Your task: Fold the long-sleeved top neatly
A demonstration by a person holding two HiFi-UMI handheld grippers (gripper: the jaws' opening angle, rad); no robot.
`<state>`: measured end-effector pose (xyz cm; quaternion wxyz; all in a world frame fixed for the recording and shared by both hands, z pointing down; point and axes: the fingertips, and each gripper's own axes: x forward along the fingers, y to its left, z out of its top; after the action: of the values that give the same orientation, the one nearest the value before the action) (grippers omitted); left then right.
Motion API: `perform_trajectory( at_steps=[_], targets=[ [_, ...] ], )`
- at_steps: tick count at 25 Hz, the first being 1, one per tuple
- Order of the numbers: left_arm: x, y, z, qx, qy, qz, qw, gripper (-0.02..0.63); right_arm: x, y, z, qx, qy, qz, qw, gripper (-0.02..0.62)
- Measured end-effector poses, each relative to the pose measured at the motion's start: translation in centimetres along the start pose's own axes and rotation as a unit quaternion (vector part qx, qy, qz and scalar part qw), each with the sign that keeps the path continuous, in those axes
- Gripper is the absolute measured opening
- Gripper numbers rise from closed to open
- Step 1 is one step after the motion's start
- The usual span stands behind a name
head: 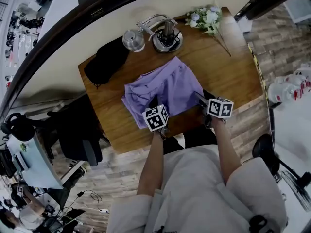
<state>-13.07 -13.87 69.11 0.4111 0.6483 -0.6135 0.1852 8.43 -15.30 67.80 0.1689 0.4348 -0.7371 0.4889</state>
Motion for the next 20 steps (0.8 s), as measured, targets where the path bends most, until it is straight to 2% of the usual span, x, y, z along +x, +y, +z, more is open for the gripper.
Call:
perform_trajectory(
  at_steps=[5,9,12,14,16,19,20],
  targets=[
    [-0.2,0.2,-0.1,0.006,-0.005,0.004,1.0,0.023,-2.0,-0.8,-2.0,0.061,0.0,-0.035,0.998,0.304],
    [-0.1,0.0,0.0,-0.001,-0.001,-0.005,1.0,0.023,-2.2,-0.5,-2.7,0.129,-0.038,-0.025,0.991,0.282],
    [-0.1,0.0,0.0,-0.006,0.001,-0.009,0.9999,0.023,-1.8,0.4,-3.1,0.168,-0.046,-0.018,0.984,0.279],
    [-0.2,0.1,-0.1,-0.005,0.001,-0.009,0.9999,0.023,-1.9,0.7,-3.9,0.213,-0.056,-0.024,0.975,0.276],
    [-0.2,0.1,-0.1,-0.005,0.002,-0.011,0.9999,0.023,-2.4,0.7,-4.7,0.268,-0.071,-0.029,0.96,0.273],
    [-0.3,0.1,0.0,-0.006,0.003,-0.015,0.9999,0.023,-2.5,1.2,-5.7,0.334,-0.09,-0.002,0.938,0.272],
    [-0.4,0.2,0.0,-0.006,0.004,-0.017,0.9998,0.023,-2.2,1.1,-5.7,0.355,-0.1,0.009,0.929,0.247]
  ],
)
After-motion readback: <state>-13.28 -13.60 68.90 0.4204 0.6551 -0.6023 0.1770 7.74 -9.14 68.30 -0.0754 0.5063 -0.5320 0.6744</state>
